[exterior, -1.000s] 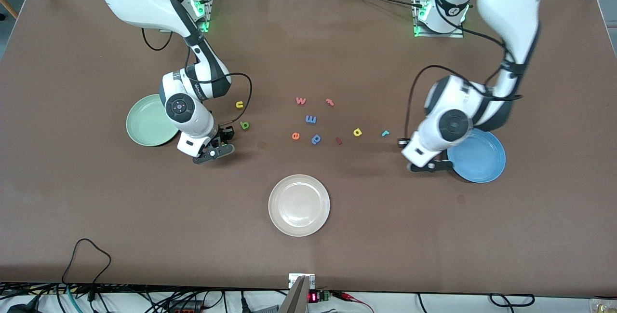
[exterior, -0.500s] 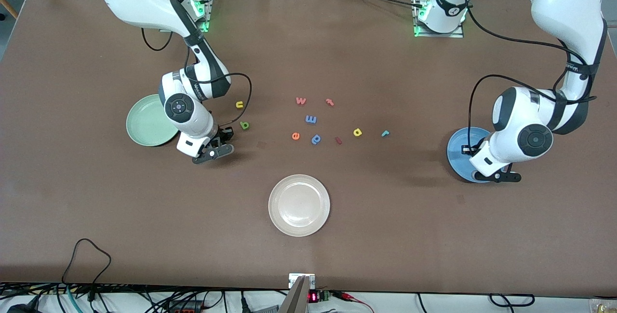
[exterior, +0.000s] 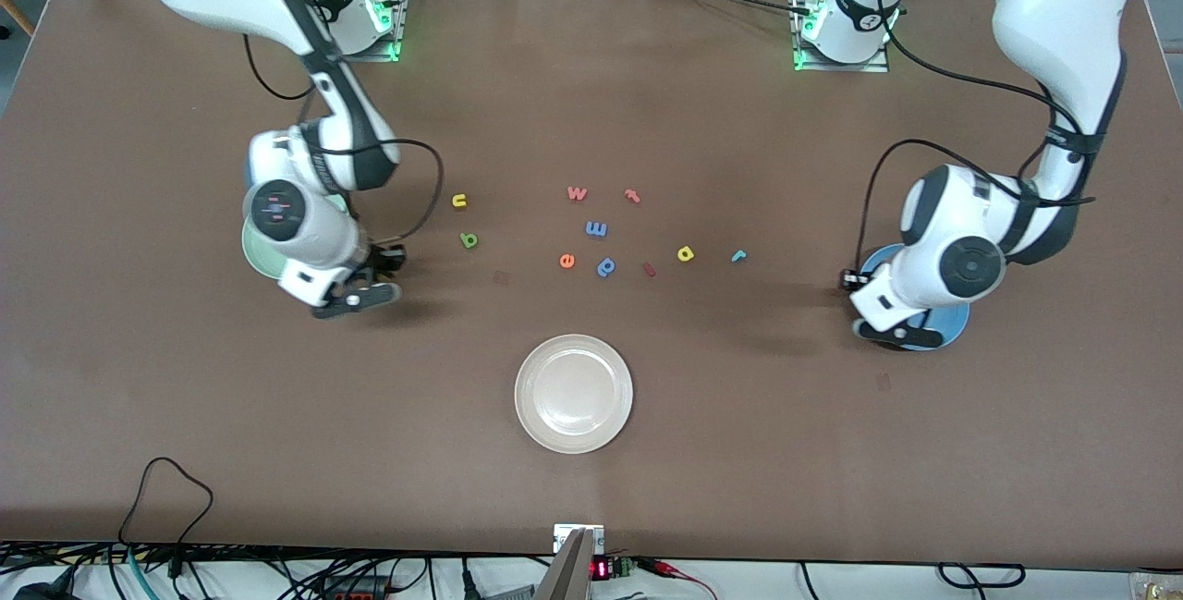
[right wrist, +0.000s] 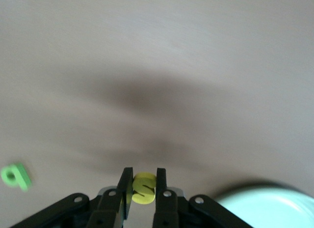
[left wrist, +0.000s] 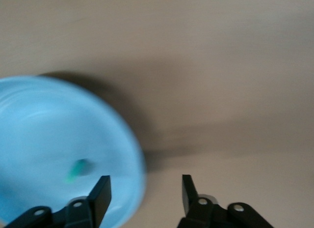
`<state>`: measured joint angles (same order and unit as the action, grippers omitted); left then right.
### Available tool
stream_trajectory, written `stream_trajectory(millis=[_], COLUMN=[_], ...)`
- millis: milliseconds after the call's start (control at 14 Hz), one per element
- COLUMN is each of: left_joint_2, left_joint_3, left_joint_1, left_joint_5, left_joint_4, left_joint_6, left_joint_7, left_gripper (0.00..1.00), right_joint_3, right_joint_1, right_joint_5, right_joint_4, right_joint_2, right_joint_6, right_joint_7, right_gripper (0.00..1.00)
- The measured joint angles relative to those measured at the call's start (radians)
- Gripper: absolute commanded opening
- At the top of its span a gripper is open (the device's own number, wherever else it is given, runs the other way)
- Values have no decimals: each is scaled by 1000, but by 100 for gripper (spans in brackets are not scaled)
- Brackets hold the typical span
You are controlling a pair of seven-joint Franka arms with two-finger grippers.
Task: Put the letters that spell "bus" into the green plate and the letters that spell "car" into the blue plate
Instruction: 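Grasp a yellow letter with the left gripper while the right releases s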
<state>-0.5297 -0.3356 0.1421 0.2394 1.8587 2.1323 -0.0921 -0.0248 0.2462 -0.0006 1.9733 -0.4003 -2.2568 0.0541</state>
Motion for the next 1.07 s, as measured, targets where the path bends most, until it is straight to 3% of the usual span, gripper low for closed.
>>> stream_trajectory(millis=[214,286,357,500,857,1071], left_joint_2=[3,2,0,-10,-42,-67], left_joint_3=[-131,-152,-160,-163,-163,-163], left_joint_1=[-18,-40,-72,-138,-233,-246], left_joint_5=[2,14,40,100,176,263], left_joint_4=[3,11,25,56,96,112], left_joint_6=[54,107,170,273,327,337], left_joint_7=[41,53,63,68,74,74], left_gripper=[61,62,62,61,60,60], right_joint_3=[-3,-3,-3,-3,12,74], right_joint_1=[-118,-156,-190,-238,-242,-192], right_joint_5=[0,0,0,0,0,1], right_joint_4=[58,79,96,114,113,109], right_joint_2=[58,58,55,48,46,89], right_joint_6=[40,40,38,37,37,61], right_joint_7=[104,130,158,192,191,60], right_gripper=[0,6,42,97,100,100])
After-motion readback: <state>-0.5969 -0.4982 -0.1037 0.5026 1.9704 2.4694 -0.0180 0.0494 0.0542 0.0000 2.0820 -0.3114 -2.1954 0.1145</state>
